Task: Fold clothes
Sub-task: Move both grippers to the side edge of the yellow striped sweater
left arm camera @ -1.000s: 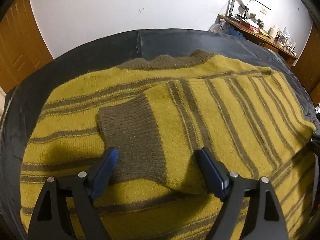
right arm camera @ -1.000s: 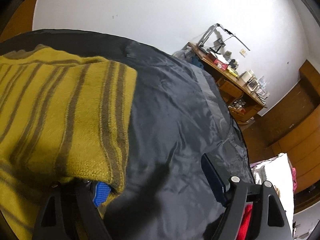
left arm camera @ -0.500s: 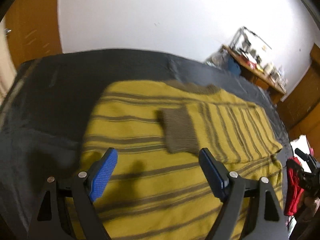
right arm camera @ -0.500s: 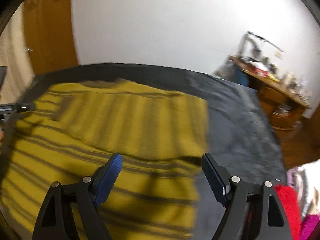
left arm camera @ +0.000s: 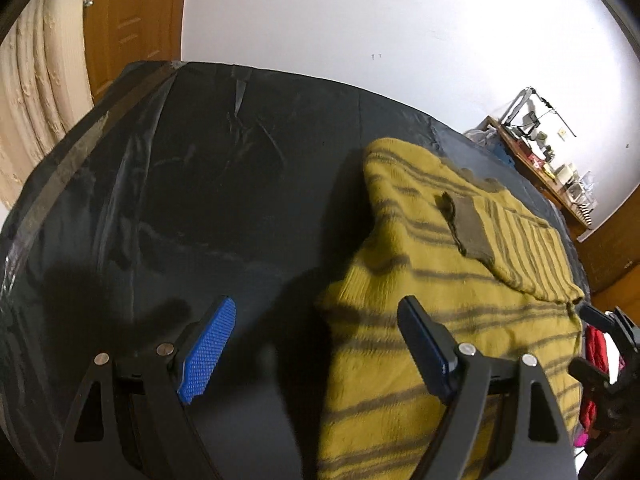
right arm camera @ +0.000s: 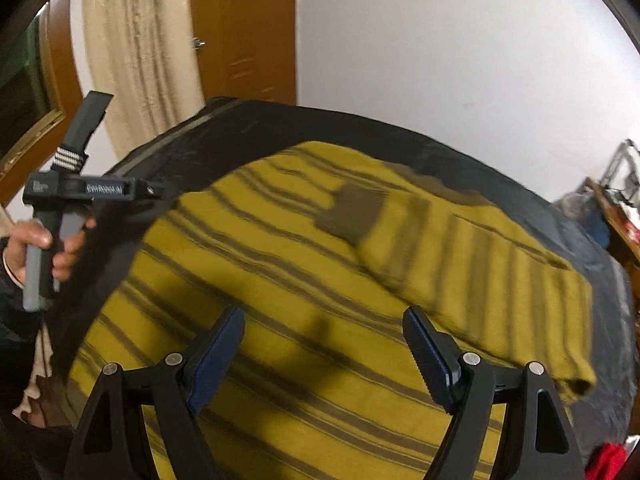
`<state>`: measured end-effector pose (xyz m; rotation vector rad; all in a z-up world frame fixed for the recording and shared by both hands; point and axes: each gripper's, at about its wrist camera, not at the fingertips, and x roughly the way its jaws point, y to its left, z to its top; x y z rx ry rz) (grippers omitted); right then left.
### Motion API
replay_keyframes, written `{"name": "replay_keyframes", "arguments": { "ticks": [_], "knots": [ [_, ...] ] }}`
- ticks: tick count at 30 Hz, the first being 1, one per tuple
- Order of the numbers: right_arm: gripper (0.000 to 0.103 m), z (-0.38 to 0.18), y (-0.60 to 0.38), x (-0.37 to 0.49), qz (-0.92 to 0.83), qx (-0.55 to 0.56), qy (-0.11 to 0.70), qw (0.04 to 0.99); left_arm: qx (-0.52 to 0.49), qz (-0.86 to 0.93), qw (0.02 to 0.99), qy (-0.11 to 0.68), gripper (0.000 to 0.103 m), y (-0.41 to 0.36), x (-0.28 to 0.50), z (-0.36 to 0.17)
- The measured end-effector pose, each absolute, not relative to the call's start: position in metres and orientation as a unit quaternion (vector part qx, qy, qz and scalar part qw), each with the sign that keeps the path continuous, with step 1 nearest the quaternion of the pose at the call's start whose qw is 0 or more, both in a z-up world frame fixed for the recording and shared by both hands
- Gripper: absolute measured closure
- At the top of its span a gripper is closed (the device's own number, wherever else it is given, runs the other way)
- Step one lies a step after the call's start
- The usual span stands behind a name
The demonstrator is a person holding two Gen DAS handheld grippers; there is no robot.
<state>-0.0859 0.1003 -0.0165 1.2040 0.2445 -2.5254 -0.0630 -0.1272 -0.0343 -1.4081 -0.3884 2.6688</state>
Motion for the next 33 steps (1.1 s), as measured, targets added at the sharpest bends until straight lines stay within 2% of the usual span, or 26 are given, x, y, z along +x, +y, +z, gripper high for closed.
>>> {"name": "replay_keyframes", "arguments": {
  "ticks": [5, 12, 18, 31, 32, 33],
  "knots": [
    [0.021, -0.023, 0.059, -0.104, -0.876, 0.437, 0.064, 0.194, -0.451, 0.878, 0.056, -0.150, 0.017, -0.143, -0.051, -0.034],
    [0.021, -0.035, -0.022, -0.120, -0.861, 0.436, 0.120, 0.232, -0.435, 0.882, 0.042, -0.178, 0.017, -0.175, -0.038, -0.035],
    [0.021, -0.060, -0.073, -0.140, -0.850, 0.448, 0.157, 0.228, -0.431, 0.879, 0.033, -0.199, 0.017, -0.198, -0.026, -0.040],
    [0.021, -0.089, -0.073, -0.163, -0.845, 0.463, 0.175, 0.201, -0.440, 0.871, 0.048, -0.212, 0.017, -0.192, -0.034, -0.051],
    [0.024, -0.088, -0.070, -0.163, -0.846, 0.462, 0.173, 0.202, -0.441, 0.871, 0.049, -0.210, 0.017, -0.190, -0.034, -0.052],
    [0.031, -0.088, -0.067, -0.163, -0.847, 0.460, 0.171, 0.203, -0.443, 0.871, 0.049, -0.208, 0.017, -0.188, -0.034, -0.052]
  ]
}}
